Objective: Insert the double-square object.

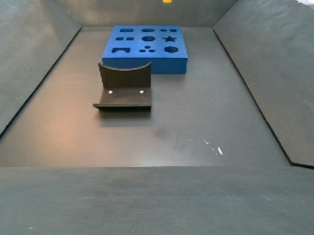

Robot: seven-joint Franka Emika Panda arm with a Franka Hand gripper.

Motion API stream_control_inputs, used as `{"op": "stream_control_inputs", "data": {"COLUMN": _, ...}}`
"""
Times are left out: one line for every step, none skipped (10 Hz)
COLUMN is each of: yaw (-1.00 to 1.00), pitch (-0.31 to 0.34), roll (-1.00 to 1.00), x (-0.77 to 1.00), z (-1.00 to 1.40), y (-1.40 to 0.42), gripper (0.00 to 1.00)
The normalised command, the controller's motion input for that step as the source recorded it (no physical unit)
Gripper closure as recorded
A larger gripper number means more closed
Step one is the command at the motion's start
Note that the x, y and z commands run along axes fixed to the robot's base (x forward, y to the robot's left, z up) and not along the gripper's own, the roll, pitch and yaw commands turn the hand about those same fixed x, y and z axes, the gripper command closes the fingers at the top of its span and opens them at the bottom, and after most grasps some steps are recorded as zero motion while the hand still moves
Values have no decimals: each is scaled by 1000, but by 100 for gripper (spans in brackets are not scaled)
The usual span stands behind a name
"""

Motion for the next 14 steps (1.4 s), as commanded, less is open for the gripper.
{"op": "stream_control_inputs", "data": {"yaw": 0, "pitch": -203, "roll": 0, "x": -71, "z": -549, "y": -17, "gripper": 100}}
{"op": "stream_control_inputs", "data": {"yaw": 0, "pitch": -243, "roll": 40, "x": 0, "z": -666, "y": 0, "gripper": 100}}
{"op": "stream_control_inputs", "data": {"yaw": 0, "pitch": -241, "roll": 61, "x": 231, "z": -651, "y": 0, "gripper": 100}}
{"op": "stream_control_inputs", "data": {"yaw": 0, "pitch": -210, "roll": 87, "x": 717, "z": -474, "y": 0, "gripper": 100}}
{"op": "stream_control_inputs", "data": {"yaw": 0, "pitch": -131, "roll": 0, "x": 1000, "z": -154, "y": 0, "gripper": 100}}
{"op": "stream_control_inputs", "data": {"yaw": 0, "pitch": -117, "roll": 11, "x": 1000, "z": -114, "y": 0, "gripper": 100}}
{"op": "stream_control_inputs", "data": {"yaw": 0, "pitch": -76, "roll": 84, "x": 1000, "z": -89, "y": 0, "gripper": 100}}
{"op": "stream_control_inputs", "data": {"yaw": 0, "pitch": 0, "roll": 180, "x": 1000, "z": -54, "y": 0, "gripper": 100}}
{"op": "stream_control_inputs", "data": {"yaw": 0, "pitch": 53, "roll": 283, "x": 1000, "z": -111, "y": 0, "gripper": 100}}
{"op": "stream_control_inputs", "data": {"yaw": 0, "pitch": 64, "roll": 300, "x": 1000, "z": -106, "y": -23, "gripper": 100}}
{"op": "stream_control_inputs", "data": {"yaw": 0, "pitch": 110, "roll": 336, "x": 1000, "z": -149, "y": 0, "gripper": 100}}
{"op": "stream_control_inputs", "data": {"yaw": 0, "pitch": 161, "roll": 351, "x": 917, "z": -143, "y": 0, "gripper": 100}}
{"op": "stream_control_inputs", "data": {"yaw": 0, "pitch": 217, "roll": 354, "x": 834, "z": -114, "y": -3, "gripper": 100}}
{"op": "stream_control_inputs", "data": {"yaw": 0, "pitch": 304, "roll": 336, "x": 789, "z": -23, "y": -51, "gripper": 100}}
